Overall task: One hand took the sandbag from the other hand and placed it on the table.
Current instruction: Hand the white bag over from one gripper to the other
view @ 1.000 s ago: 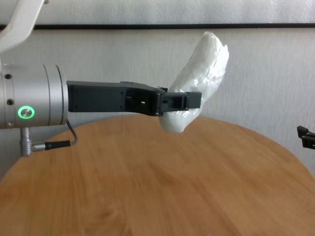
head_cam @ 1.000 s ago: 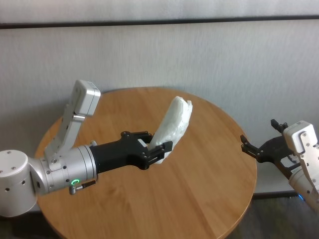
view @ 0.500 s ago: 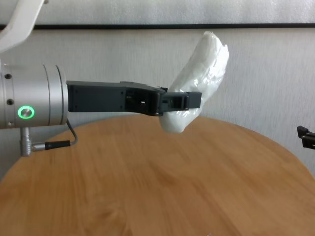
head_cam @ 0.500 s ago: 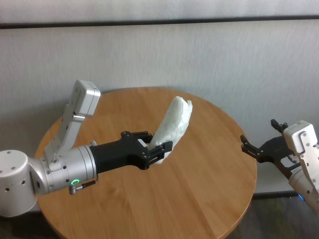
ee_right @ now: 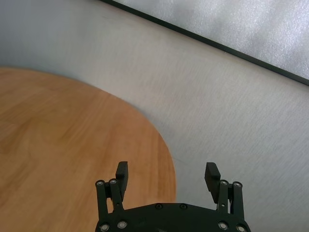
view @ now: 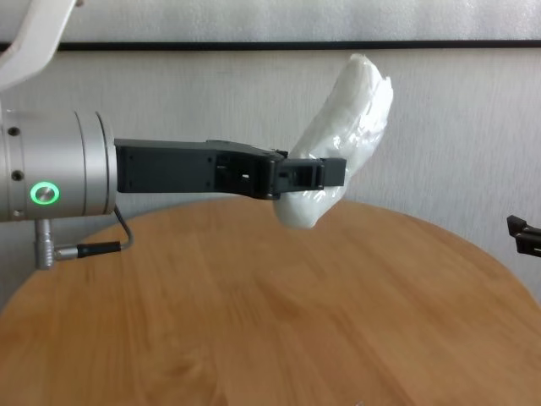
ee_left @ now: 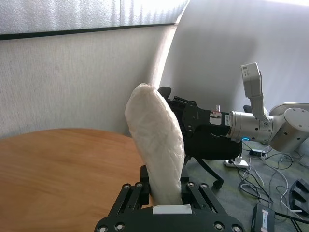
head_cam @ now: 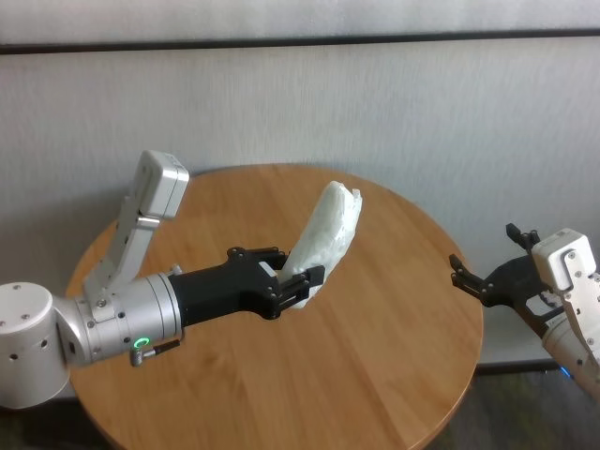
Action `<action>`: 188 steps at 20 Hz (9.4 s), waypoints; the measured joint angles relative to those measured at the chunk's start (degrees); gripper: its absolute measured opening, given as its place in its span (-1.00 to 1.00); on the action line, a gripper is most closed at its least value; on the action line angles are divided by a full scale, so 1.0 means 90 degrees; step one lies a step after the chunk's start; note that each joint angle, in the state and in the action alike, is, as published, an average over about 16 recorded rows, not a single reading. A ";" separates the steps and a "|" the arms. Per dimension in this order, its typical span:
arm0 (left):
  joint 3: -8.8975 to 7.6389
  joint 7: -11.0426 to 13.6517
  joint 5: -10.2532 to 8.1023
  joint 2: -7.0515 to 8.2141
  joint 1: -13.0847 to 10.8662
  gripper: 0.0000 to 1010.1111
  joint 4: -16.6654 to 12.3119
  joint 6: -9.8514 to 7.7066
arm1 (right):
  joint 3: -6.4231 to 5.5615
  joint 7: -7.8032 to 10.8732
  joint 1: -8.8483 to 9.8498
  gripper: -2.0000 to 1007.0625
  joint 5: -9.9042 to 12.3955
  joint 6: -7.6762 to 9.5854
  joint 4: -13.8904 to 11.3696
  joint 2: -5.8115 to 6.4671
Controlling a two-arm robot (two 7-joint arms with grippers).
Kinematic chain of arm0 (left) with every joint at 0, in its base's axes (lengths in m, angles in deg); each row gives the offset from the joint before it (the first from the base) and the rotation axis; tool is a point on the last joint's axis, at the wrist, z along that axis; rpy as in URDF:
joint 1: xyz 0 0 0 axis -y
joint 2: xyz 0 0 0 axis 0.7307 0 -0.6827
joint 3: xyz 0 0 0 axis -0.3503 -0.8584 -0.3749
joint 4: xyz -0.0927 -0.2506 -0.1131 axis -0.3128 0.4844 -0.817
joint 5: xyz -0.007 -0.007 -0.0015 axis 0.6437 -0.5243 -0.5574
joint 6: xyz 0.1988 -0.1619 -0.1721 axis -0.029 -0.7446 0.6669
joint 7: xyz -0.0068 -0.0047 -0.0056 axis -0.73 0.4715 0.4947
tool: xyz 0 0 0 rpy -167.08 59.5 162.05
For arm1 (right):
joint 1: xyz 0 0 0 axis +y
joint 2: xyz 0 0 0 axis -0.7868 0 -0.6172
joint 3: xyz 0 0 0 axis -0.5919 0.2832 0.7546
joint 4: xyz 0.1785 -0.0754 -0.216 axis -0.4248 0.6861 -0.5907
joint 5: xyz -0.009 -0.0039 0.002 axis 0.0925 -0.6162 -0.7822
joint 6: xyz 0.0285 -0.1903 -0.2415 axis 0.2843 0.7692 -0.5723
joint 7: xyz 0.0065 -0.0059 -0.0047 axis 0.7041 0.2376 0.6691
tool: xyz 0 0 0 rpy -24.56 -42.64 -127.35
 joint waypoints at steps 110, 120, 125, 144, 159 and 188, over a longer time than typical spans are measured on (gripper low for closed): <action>0.0001 -0.0001 0.0000 0.0000 0.0000 -0.29 0.0000 0.0000 | -0.1376 0.2796 0.0538 0.99 0.5480 0.2586 -0.1468 -0.0686; 0.0001 -0.0001 0.0000 0.0000 0.0000 -0.29 0.0000 0.0000 | -0.1194 0.2853 0.0454 0.99 0.5886 0.2815 -0.1576 -0.0621; 0.0001 -0.0001 0.0000 0.0000 0.0000 -0.29 0.0000 0.0000 | -0.1070 0.2866 0.0378 0.99 0.5988 0.2857 -0.1586 -0.0596; 0.0001 -0.0001 0.0000 0.0000 0.0000 -0.29 0.0000 0.0000 | -0.0551 0.2864 0.0019 0.99 0.6183 0.2841 -0.1413 -0.0563; 0.0001 0.0000 0.0000 0.0000 0.0000 -0.29 0.0000 0.0000 | -0.0195 0.2859 -0.0266 0.99 0.6310 0.2795 -0.1215 -0.0545; 0.0001 0.0000 0.0000 0.0000 0.0000 -0.29 -0.0001 0.0000 | 0.0449 0.2761 -0.0746 0.99 0.6544 0.2719 -0.0925 -0.0524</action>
